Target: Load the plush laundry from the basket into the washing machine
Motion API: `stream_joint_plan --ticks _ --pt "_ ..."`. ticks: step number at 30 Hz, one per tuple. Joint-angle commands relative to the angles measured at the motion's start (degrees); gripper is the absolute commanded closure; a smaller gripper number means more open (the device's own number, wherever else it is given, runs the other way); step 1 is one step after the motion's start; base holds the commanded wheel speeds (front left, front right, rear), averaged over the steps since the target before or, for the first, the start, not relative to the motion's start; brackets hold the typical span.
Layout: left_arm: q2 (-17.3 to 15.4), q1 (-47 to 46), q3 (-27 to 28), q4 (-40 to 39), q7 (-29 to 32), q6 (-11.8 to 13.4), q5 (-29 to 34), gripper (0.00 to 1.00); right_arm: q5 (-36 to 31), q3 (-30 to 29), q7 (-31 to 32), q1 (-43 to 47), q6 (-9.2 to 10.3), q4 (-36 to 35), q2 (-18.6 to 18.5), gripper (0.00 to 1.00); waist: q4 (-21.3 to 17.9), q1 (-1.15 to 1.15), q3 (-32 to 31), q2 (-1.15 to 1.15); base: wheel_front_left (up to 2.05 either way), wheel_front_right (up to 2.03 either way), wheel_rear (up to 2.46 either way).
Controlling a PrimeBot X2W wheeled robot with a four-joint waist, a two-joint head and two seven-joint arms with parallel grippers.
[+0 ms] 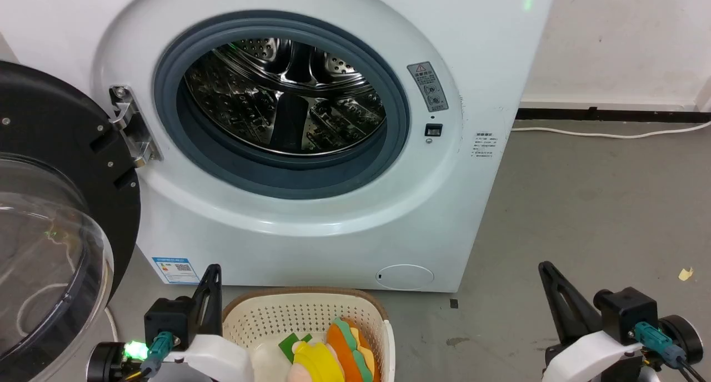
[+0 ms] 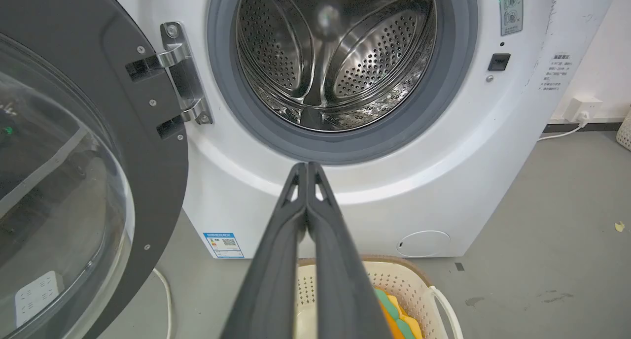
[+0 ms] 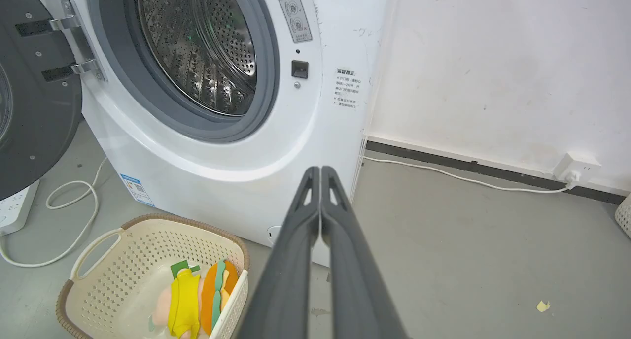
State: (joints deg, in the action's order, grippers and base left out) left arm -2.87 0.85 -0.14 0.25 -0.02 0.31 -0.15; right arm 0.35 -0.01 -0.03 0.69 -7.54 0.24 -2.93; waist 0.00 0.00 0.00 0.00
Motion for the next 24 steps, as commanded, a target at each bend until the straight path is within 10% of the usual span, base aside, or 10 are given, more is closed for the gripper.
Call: stream_joint_plan --ticks 1,24 --pt "0.00 0.02 -0.02 0.01 -0.02 0.03 -0.01 0.00 0.04 0.00 -0.02 0.01 0.00 0.01 0.00 0.00 0.00 0.00 0.00 0.00 0.00 0.00 0.00" --pt "-0.18 -2.35 -1.98 3.19 -2.36 0.60 -0.76 0.00 2.12 -0.62 -2.36 -1.56 0.01 -0.84 0.01 0.00 -1.13 0.00 4.58 0.00 0.00 0.00 0.00"
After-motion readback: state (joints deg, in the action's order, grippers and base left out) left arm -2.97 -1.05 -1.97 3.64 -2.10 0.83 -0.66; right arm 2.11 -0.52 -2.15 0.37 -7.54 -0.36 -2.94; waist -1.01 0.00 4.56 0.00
